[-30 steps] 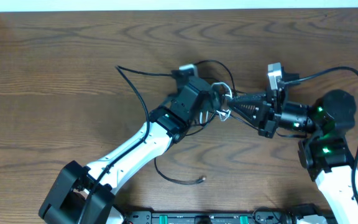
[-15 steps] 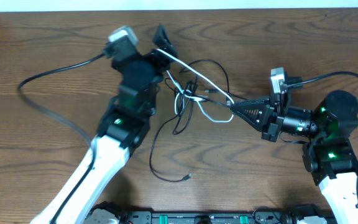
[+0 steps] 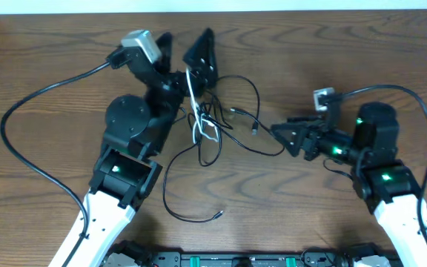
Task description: Untangle cables
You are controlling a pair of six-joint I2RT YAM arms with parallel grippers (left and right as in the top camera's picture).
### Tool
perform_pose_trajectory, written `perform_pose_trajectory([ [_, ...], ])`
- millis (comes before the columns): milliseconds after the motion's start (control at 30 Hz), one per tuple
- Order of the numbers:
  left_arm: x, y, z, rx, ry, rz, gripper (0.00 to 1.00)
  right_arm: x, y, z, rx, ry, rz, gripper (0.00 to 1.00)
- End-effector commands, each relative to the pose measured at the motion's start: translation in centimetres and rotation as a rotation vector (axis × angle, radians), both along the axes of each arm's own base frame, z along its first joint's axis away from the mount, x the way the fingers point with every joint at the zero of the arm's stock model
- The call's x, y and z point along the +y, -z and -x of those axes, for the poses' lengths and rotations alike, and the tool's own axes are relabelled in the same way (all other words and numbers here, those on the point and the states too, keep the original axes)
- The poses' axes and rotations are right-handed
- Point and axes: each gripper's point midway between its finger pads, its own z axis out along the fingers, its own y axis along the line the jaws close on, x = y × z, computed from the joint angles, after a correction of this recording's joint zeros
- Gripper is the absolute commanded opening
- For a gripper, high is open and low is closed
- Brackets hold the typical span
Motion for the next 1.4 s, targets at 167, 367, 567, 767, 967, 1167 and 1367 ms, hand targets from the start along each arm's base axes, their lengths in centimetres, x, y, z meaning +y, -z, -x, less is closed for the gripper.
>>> perform_pose_trajectory([
  [167,-4.1,-1.5,3.6,-0.078,0.304,-0.062,0.98,5.0,0.5,-0.1,0.008,-0.097,-0.038,0.82],
  [367,-4.1,-1.8,3.6,-0.087,0.304,-0.059,0.98,9.0,1.3,0.9,-0.021,-0.209,-0.047,0.89],
  [567,-4.3,-2.3,4.0,-0.081,0.330,-0.012,0.98,11.4,5.6,0.1,0.012,-0.170,0.046,0.90],
  [767,-5.1,-3.3,5.5,-0.121,0.420,0.002,0.98,10.2,13.0,-2.8,0.120,0.032,0.219,0.88],
  [967,-3.6,-4.7,6.3,-0.162,0.394,0.007,0.98,3.3,19.5,-5.5,0.252,0.343,0.435,0.75],
  [1167,0.5,-5.2,5.7,-0.156,0.274,-0.004,0.98,-6.1,17.9,-7.5,0.294,0.599,0.509,0.75],
  [1367,3.4,-1.9,3.4,-0.006,0.175,-0.027,0.98,-11.6,12.8,-8.1,0.227,0.662,0.459,0.82],
])
